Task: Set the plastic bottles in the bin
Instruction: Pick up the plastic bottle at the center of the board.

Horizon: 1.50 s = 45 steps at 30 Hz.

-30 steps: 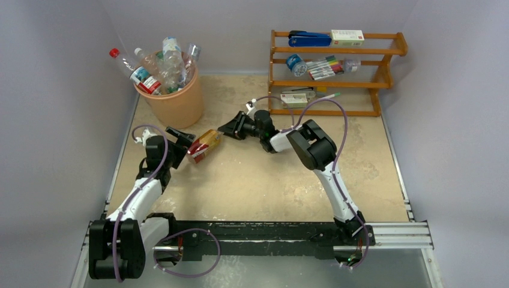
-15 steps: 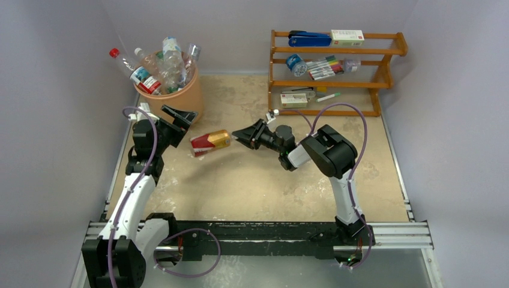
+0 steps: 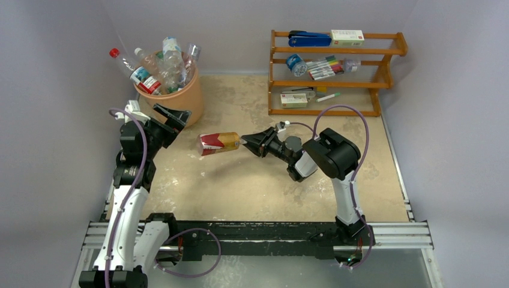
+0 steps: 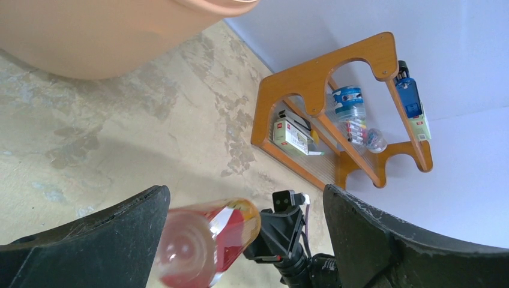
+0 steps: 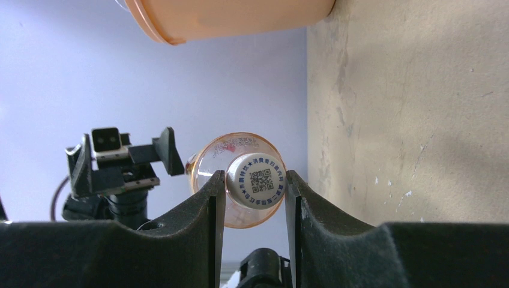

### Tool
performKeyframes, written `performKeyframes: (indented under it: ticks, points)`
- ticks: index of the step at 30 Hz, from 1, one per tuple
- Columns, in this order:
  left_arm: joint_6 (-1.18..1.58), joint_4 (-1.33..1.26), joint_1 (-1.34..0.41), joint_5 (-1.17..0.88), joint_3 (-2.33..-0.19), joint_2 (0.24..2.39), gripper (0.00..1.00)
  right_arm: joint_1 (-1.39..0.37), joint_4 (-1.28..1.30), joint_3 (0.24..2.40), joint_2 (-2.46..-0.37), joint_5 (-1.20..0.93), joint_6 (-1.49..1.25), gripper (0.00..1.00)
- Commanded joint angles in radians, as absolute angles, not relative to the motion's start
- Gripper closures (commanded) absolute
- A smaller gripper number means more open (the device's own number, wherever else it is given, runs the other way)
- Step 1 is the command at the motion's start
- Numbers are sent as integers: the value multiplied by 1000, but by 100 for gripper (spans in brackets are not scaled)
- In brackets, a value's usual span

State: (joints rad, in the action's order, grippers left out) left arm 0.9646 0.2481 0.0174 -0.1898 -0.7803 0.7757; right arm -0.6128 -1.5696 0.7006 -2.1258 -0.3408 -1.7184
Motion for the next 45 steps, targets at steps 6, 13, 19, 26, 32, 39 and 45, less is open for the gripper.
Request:
performKeyframes:
  ticks: [6, 13, 19, 26, 32, 39, 45]
  points:
    - [1013, 91, 15, -306, -762, 794, 0, -610, -1810, 797, -2112, -238, -1858, 73]
    - [989, 119, 15, -297, -770, 794, 0, -612, -1816, 875, -2117, -219, -1906, 73]
    - [1018, -4, 14, -322, -738, 803, 0, -628, -1783, 920, -2116, -219, -1917, 74]
    - [1018, -70, 14, -334, -734, 820, 0, -659, -1784, 959, -2136, -207, -1938, 74]
    - [1028, -129, 12, -319, -702, 806, 0, -682, -1749, 996, -2145, -201, -1936, 74]
    - [1002, -113, 12, -312, -691, 803, 0, -703, -1732, 1034, -2168, -187, -1949, 74]
    - [987, -96, 12, -296, -679, 791, 0, -711, -1682, 1068, -2173, -181, -1948, 74]
